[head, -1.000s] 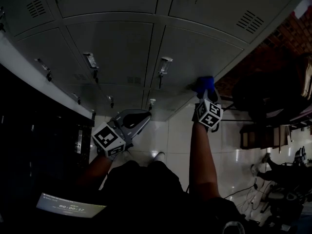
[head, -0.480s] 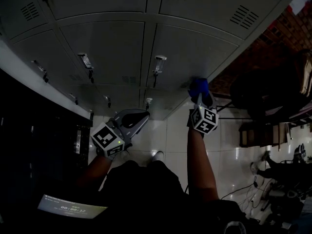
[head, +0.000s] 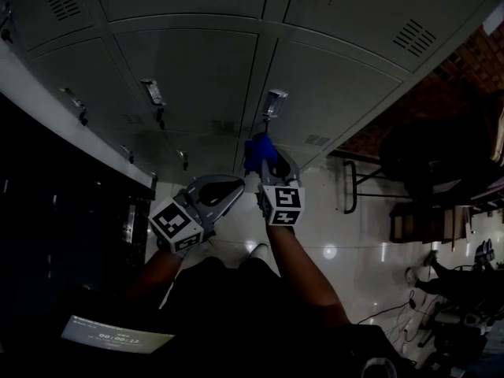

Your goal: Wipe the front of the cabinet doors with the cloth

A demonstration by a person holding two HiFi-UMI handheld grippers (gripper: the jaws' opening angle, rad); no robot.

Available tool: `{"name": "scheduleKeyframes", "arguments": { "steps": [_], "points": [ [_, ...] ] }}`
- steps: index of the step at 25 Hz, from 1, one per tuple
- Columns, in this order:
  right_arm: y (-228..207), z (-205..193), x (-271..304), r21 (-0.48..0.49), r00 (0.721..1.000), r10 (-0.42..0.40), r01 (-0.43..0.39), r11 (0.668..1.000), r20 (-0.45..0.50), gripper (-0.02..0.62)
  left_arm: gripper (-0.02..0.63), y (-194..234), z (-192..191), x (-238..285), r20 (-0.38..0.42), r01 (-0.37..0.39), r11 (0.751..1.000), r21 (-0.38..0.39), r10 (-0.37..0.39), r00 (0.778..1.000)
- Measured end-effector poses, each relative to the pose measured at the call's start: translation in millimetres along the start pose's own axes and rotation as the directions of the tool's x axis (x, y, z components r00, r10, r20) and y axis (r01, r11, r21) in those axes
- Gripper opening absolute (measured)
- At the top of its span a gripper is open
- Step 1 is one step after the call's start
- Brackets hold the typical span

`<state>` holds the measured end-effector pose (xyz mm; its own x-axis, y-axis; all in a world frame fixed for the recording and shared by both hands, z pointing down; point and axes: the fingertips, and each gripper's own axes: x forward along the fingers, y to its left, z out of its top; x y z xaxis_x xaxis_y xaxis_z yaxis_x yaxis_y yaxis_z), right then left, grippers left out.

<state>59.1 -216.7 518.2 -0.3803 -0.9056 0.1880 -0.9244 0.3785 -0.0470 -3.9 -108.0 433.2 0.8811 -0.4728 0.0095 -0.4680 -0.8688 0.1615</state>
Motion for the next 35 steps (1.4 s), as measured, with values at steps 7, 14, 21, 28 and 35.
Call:
{"name": "scheduleKeyframes", "arguments": {
  "steps": [7,14,21,28,35],
  "points": [
    [12,-30,47,0.037,0.997,0.001,0.001,0.999,-0.073,0.069,0.003,14,-2,-26,-0.011,-0.035,0.999,-0.003,0.035,0.999],
    [-34,-48,65,0.09,0.987,-0.1,0.111,0.99,-0.126,0.069,0.003,24,-7,-43,-0.023,-0.057,0.998,-0.014,0.057,0.998],
    [-84,-57,42,0.097,0.969,-0.193,0.209,0.973,-0.152,0.069,0.003,18,-8,-31,-0.025,-0.023,1.0,-0.016,0.023,0.999],
    [-161,-62,6,0.111,0.934,-0.318,0.337,0.935,-0.161,0.069,0.003,7,-9,-9,-0.029,0.01,1.0,-0.016,-0.01,1.0],
    [-226,-64,-29,0.134,0.892,-0.419,0.442,0.887,-0.17,0.069,0.003,-5,-12,9,-0.037,0.027,1.0,-0.014,-0.028,0.999]
  ]
}}
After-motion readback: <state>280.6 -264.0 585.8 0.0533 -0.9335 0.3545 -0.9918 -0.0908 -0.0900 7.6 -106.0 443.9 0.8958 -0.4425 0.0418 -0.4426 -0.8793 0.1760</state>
